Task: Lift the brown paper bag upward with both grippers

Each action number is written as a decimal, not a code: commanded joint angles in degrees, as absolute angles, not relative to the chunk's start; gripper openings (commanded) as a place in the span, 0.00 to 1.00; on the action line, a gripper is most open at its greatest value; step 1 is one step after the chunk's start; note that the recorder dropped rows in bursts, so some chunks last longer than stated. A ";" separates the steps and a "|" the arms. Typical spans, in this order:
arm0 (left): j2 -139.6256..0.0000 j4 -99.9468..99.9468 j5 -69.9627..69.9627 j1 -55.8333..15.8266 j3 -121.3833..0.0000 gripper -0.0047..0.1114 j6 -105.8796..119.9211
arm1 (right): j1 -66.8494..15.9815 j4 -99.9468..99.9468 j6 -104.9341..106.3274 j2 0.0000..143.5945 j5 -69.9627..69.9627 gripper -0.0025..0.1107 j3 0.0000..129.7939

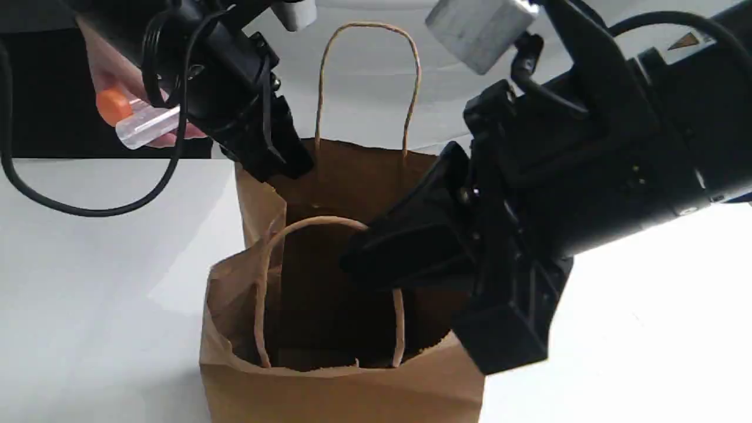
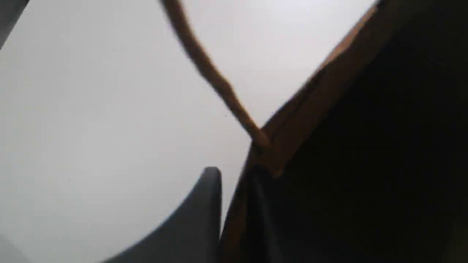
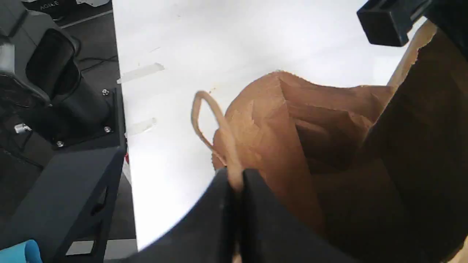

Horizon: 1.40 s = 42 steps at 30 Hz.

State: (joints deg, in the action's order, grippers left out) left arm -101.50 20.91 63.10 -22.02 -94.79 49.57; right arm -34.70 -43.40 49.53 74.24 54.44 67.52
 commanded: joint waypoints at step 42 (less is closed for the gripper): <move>-105.95 37.51 64.69 -9.24 -94.94 0.04 37.56 | -34.74 -33.19 28.86 87.15 69.12 0.02 108.74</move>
